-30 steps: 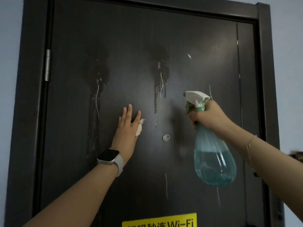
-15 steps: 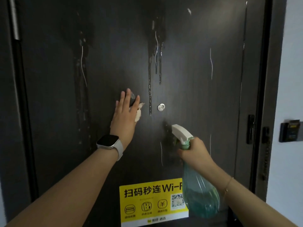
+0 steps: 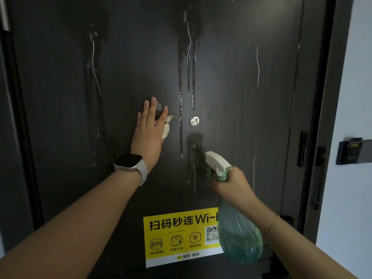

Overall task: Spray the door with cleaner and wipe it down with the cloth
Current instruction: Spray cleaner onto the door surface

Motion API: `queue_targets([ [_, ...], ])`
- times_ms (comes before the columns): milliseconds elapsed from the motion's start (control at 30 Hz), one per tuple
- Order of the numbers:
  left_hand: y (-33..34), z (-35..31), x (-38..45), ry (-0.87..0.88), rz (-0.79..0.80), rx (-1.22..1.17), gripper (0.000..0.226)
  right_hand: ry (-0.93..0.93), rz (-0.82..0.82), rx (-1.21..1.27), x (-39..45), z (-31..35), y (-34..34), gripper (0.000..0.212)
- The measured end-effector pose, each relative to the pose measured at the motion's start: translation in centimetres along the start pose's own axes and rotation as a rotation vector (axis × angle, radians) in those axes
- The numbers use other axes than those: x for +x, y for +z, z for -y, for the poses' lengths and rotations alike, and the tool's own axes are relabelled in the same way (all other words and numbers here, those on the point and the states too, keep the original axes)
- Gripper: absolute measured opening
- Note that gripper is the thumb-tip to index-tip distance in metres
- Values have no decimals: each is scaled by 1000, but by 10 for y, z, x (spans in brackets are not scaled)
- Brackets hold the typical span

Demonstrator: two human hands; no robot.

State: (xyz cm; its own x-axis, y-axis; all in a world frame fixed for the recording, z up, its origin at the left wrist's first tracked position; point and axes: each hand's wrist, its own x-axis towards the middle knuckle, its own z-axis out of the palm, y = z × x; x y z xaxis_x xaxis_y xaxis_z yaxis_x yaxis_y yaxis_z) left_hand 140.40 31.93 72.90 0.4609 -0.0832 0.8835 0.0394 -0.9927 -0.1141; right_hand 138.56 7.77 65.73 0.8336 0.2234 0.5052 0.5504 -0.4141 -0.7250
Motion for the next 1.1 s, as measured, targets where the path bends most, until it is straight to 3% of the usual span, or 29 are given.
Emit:
queue_targets([
  [367, -10, -5, 1, 1, 18, -26, 88, -16, -52, 40, -1, 10, -21, 13],
  [633, -43, -5, 63, -20, -100, 31, 89, -63, -111, 180, 56, 56, -91, 12],
  [767, -59, -3, 110, -83, -136, 10, 92, -123, -236, 152, 102, 83, -131, 7],
  [867, -57, -6, 121, -120, -155, 49, 83, -180, -354, 91, 136, 105, -159, 14],
  [1100, -45, 1, 118, -90, -201, 41, 80, -202, -412, 61, 167, 143, -208, 9],
])
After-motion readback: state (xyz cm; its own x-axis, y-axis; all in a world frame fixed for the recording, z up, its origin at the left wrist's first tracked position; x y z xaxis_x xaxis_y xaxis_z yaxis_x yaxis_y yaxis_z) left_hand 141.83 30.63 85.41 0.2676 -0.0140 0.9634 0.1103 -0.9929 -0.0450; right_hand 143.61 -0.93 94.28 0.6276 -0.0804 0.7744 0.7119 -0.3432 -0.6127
